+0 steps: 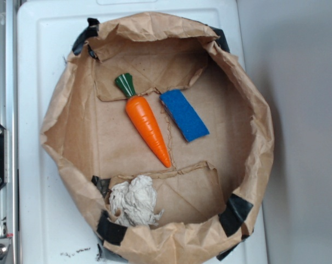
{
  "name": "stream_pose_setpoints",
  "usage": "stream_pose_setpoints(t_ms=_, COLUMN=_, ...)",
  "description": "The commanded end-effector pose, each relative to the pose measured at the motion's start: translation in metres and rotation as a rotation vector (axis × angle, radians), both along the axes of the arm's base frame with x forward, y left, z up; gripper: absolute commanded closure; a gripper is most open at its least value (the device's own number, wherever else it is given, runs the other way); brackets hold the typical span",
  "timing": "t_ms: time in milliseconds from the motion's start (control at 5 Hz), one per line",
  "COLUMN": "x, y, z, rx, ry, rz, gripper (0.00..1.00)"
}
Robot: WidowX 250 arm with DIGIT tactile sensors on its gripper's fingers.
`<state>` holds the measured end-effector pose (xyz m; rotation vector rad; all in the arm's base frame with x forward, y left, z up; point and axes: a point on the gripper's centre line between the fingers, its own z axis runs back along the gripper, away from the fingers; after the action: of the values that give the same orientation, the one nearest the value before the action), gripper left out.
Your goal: Grab the blue sponge.
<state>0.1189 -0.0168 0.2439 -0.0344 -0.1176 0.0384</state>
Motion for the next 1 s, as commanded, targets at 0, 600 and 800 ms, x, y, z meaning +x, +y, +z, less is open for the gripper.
stream_pose_setpoints(t_ms=0, x=0.000, y=0.000, z=0.000, rx=0.000, ry=0.000, rz=0.000, gripper=0.00)
stream_pose_setpoints(t_ms=600, x=0.036, y=0.002, z=-0.001, rx=0.023, ry=-0.015, rz=0.109, gripper=0.00)
stream_pose_setpoints(t_ms=800, x=0.055, y=0.030, z=-0.019, rx=0.036, ry=-0.026, rz=0.098, gripper=0.00)
